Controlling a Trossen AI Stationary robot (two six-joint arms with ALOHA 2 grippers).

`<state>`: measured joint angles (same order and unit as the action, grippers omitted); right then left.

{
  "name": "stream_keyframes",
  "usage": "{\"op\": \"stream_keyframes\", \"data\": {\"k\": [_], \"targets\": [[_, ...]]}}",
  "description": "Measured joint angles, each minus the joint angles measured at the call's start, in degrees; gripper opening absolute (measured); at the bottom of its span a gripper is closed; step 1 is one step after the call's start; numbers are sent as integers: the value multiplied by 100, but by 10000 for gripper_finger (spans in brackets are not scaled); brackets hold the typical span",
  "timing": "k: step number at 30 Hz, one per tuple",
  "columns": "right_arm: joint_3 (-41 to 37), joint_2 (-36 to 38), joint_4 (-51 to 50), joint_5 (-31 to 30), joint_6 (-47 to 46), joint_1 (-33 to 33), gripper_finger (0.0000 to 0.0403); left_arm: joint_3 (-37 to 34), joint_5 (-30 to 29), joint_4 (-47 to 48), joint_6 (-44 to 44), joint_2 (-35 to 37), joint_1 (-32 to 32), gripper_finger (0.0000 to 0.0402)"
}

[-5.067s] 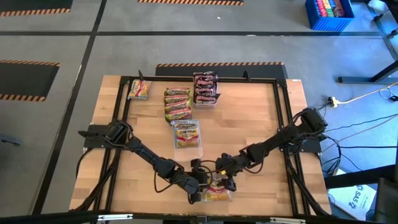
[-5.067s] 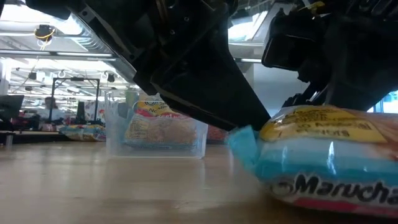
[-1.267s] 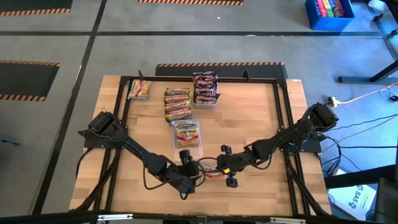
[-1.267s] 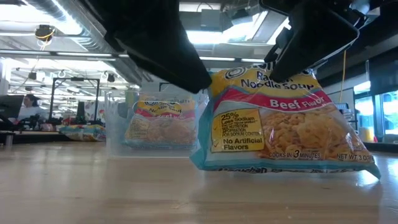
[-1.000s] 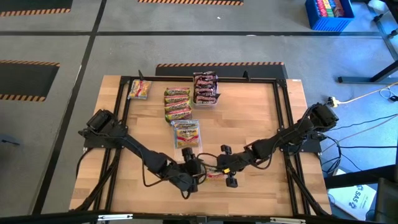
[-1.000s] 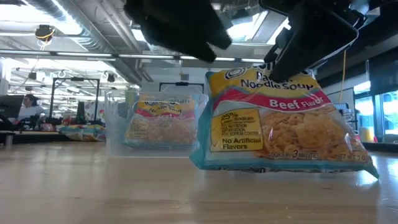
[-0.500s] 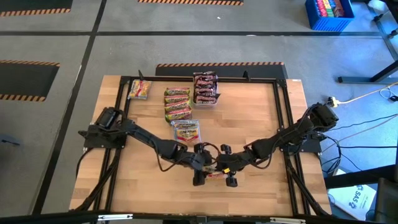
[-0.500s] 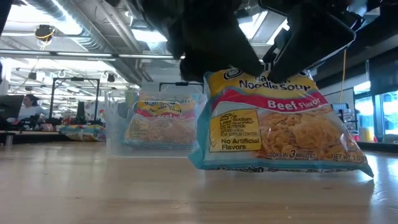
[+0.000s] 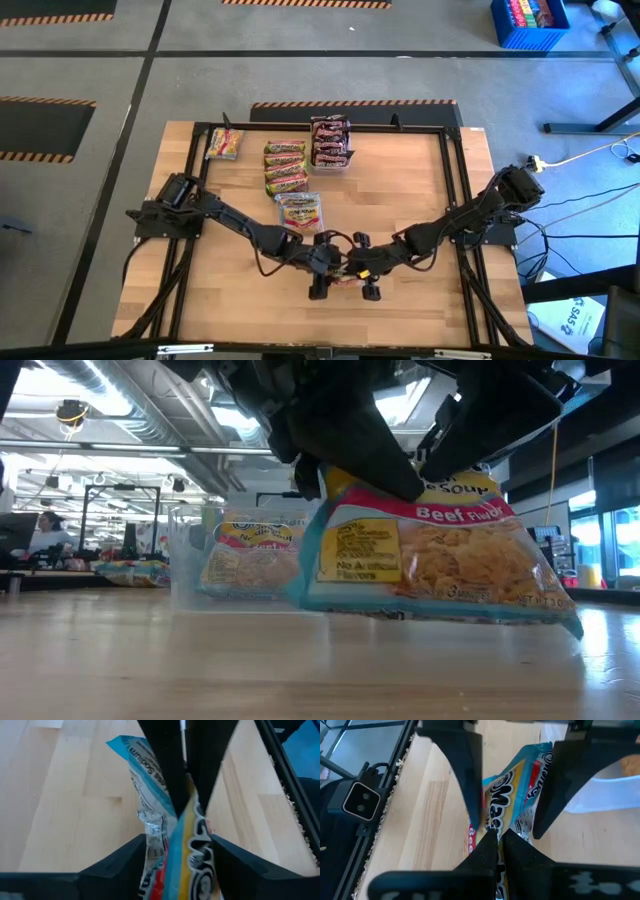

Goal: Sort Maruchan noodles
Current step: Put the bottom blue noodle pack into the bottom transparent bin

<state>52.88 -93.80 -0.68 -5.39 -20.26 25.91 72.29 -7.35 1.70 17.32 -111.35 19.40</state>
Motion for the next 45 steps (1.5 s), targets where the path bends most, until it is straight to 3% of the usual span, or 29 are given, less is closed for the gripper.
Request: {"op": "stream_keyframes", "data": {"k": [10, 15, 21, 26, 34, 45], "targets": [[0, 0, 71, 91, -309, -9, 1, 0, 51, 1, -148, -48, -11, 112], [0, 0, 113, 79, -322, -11, 45, -2, 95, 53, -293, -50, 18, 84], [4, 136, -154, 384, -198, -7, 117, -2, 87, 36, -301, -52, 20, 77], [4, 469, -582, 323, -198, 156, 144, -2, 10, 41, -325, -52, 20, 76], [4, 761, -991, -318, -193, 572, 144, -2, -66, 55, -397, -52, 48, 76], [-9, 882, -1267, -69, -519, 756, 140, -2, -47, 54, -393, -52, 54, 76]]}}
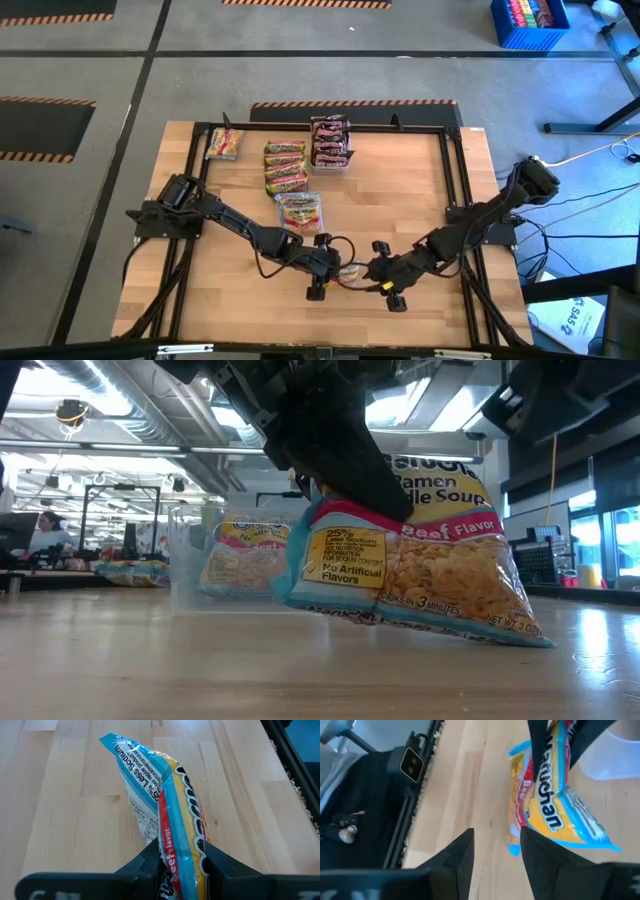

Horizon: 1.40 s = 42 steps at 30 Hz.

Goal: Sort Maruchan noodles
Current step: Put the bottom blue noodle pack into the bottom transparent bin

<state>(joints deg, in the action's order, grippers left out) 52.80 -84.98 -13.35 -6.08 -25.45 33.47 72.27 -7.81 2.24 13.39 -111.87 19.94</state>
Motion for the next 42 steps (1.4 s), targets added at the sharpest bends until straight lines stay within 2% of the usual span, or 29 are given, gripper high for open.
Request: {"op": "stream_keyframes", "data": {"k": [12, 17, 27, 33, 42], "targets": [[-20, 214, -181, -203, -22, 291, 140, -4, -102, 97, -4, 111, 66, 76], [-283, 246, -122, -245, -193, 297, 140, -7, -465, 378, -11, 390, 192, 76], [-1030, 405, 756, -253, -464, 295, 140, -7, -1099, 939, -33, 868, 491, 76], [-1288, 552, 740, -474, -645, 295, 140, -4, -1130, 996, -36, 918, 474, 70], [-1430, 545, 1037, -501, -753, 293, 140, -4, -1137, 1068, -44, 918, 474, 53]]}}
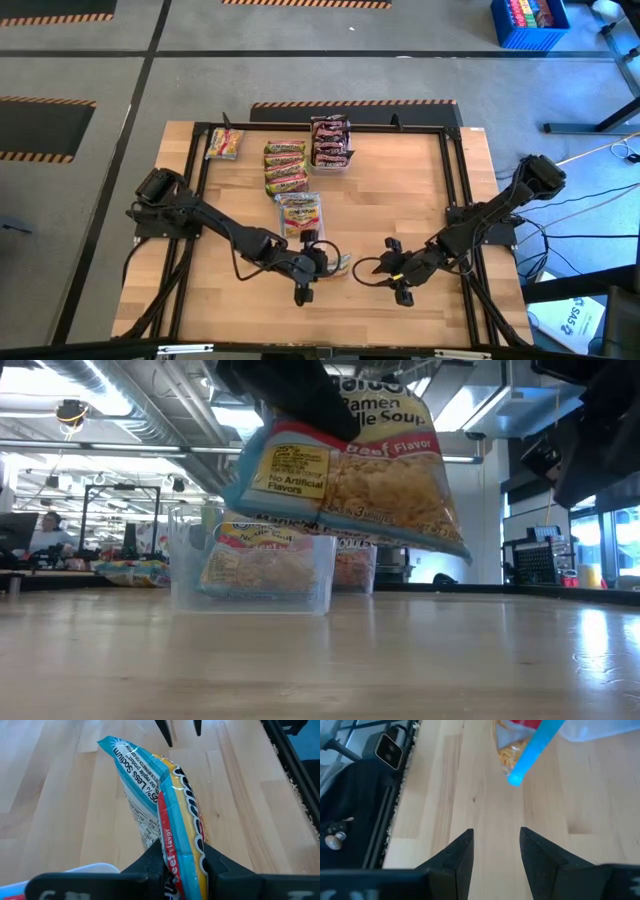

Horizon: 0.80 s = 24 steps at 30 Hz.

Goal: Sort Maruchan noodles
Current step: Put the bottom blue noodle pack into the bottom transparent bin

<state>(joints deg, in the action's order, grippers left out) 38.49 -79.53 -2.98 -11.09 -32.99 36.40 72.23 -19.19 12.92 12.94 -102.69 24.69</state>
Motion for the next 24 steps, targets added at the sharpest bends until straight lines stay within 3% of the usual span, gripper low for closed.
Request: {"op": "stream_keyframes", "data": {"k": [12, 24], "targets": [[-4, 0, -9, -149, 24, 0, 140, 0, -164, 112, -10, 156, 8, 52], [-1, -2, -11, -142, 28, 0, 140, 4, -1035, 965, -119, 1063, 239, 51]]}}
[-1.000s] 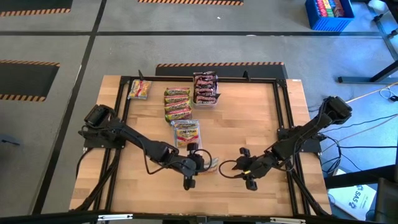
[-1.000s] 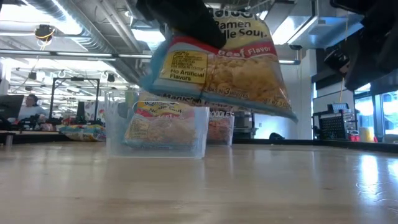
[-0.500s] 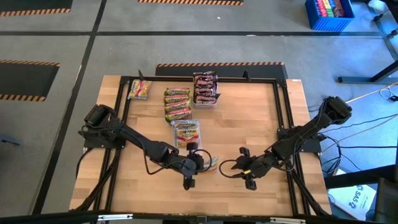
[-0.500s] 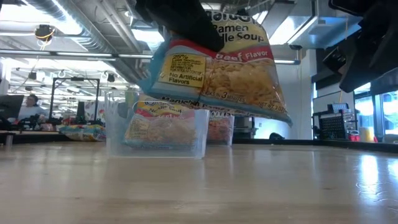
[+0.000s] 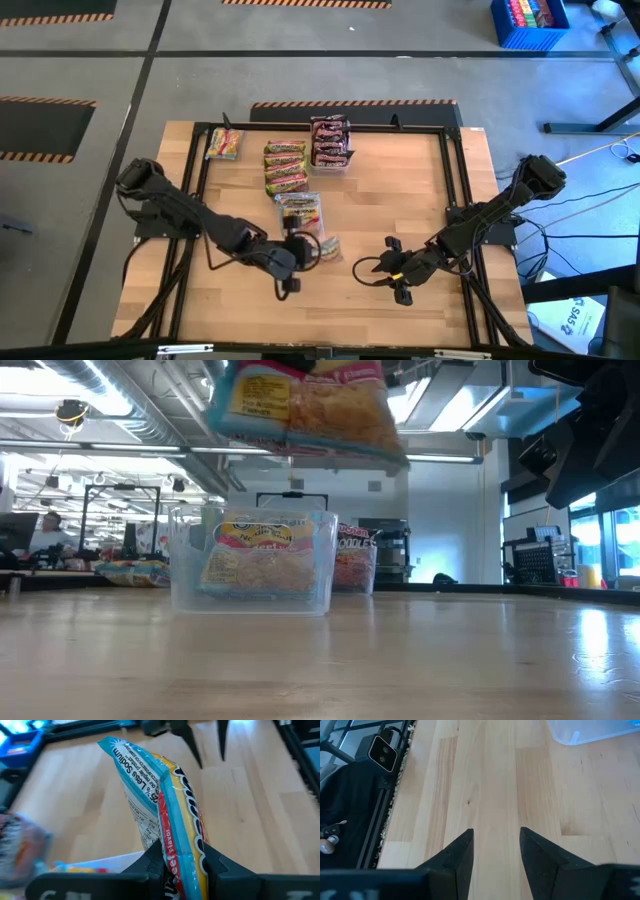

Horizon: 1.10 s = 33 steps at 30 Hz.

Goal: Sort Maruchan noodles
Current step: Put the bottom blue noodle pack into the bottom transparent bin

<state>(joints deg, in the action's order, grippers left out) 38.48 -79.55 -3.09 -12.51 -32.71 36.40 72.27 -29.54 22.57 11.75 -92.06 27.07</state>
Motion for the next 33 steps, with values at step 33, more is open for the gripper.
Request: {"op": "stream_keyframes", "data": {"k": [33], "targets": [[4, -4, 2, -9, 146, -4, 140, -1320, -702, 314, -597, 115, -468, 58]]}}
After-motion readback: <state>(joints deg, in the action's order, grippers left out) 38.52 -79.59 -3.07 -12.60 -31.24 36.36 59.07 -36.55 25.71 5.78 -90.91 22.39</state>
